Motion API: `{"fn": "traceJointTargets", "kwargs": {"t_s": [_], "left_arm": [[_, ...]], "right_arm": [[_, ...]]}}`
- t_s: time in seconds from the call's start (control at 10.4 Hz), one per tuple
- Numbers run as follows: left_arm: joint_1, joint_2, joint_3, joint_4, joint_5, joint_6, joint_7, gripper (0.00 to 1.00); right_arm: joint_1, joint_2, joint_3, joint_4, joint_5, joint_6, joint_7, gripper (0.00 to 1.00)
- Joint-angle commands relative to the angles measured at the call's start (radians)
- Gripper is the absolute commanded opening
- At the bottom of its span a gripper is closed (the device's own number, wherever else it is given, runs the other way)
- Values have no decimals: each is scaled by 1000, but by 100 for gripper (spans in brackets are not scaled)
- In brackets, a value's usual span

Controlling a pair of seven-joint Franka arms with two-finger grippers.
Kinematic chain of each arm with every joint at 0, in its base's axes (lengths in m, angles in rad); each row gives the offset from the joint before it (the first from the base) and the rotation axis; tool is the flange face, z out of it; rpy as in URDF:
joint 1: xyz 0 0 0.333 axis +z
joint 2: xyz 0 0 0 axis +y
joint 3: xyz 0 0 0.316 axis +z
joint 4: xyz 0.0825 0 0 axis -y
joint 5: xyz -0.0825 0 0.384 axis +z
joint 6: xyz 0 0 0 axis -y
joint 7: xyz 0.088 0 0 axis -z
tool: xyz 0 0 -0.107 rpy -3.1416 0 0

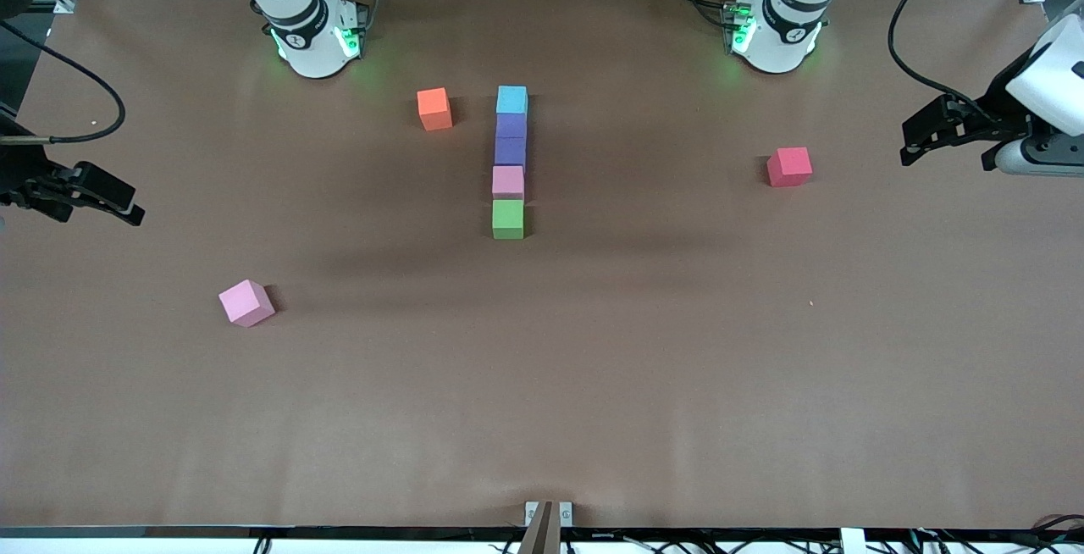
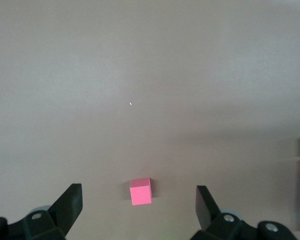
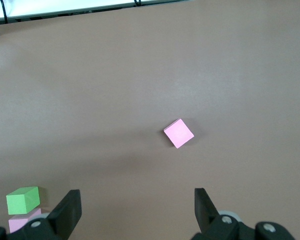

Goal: Arrange blocks into number 1

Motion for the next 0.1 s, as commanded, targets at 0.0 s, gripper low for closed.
{"fn": "traceJointTargets", "kwargs": {"t_s": [0.0], "left_arm": [[3,-7,-11,9,-28,-16,-22,100]], "right_arm": [[13,-2,-17,12,-13,-17,-6,100]]}}
